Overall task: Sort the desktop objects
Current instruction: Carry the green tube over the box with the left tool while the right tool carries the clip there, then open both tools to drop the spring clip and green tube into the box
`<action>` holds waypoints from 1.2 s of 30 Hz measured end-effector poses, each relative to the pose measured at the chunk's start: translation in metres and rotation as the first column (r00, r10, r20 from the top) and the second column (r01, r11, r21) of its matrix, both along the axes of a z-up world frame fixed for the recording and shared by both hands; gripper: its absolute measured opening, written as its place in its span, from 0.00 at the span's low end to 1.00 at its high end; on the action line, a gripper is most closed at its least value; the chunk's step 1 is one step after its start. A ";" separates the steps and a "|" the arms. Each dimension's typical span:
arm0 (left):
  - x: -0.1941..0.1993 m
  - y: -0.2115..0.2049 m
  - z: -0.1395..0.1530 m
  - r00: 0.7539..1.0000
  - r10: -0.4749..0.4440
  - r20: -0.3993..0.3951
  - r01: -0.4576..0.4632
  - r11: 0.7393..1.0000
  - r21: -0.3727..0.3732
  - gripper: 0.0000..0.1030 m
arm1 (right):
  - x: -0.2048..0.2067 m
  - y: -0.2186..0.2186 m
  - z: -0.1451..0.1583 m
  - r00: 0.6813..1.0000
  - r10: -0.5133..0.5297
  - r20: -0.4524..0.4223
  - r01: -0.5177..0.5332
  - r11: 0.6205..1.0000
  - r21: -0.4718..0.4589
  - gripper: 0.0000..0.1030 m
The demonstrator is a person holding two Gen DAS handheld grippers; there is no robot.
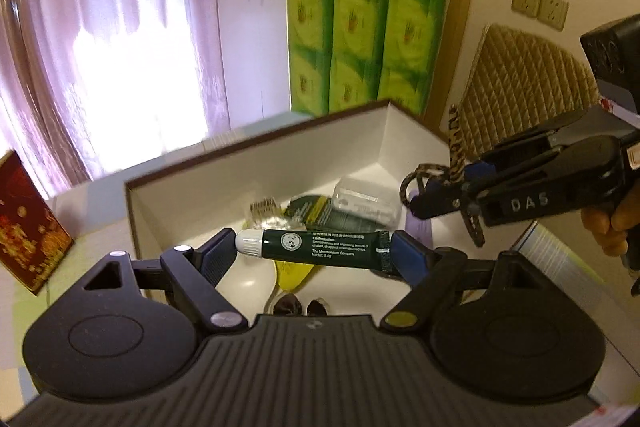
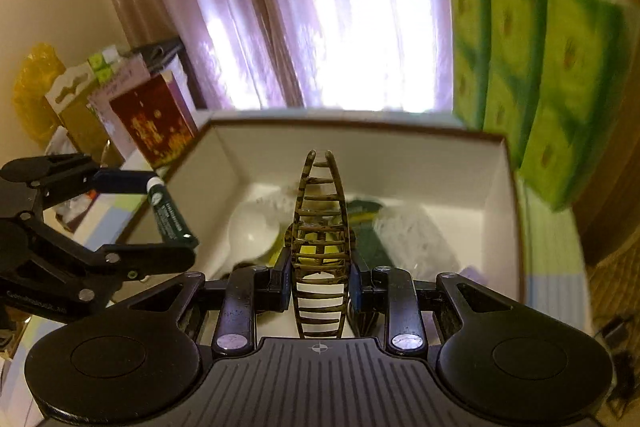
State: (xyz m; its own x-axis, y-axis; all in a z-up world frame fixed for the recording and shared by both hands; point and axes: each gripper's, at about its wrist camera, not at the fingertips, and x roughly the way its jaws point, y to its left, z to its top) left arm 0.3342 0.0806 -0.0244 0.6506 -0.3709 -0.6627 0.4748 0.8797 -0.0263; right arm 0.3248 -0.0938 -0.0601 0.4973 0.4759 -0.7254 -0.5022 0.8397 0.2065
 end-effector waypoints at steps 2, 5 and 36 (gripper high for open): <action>0.009 -0.002 -0.010 0.999 -0.011 -0.031 0.011 1.000 0.012 0.78 | 0.005 0.004 -0.012 0.999 0.009 -0.034 -0.009 1.000 -0.009 0.24; 0.018 -0.005 -0.024 0.996 -0.042 -0.074 0.045 0.998 0.039 0.78 | 0.011 0.010 -0.028 0.996 0.024 -0.082 -0.027 0.999 -0.026 0.24; 0.057 -0.036 -0.079 0.945 -0.193 -0.266 0.245 0.953 0.179 0.78 | 0.045 0.037 -0.081 0.944 0.203 -0.261 -0.269 0.931 -0.247 0.24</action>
State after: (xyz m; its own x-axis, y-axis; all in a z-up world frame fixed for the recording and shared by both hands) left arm 0.3913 0.0447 -0.1033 0.3788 -0.3235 -0.8671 0.6585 0.7526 0.0069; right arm 0.3702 -0.0564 -0.1408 0.2012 0.3241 -0.9244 -0.6600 0.7422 0.1166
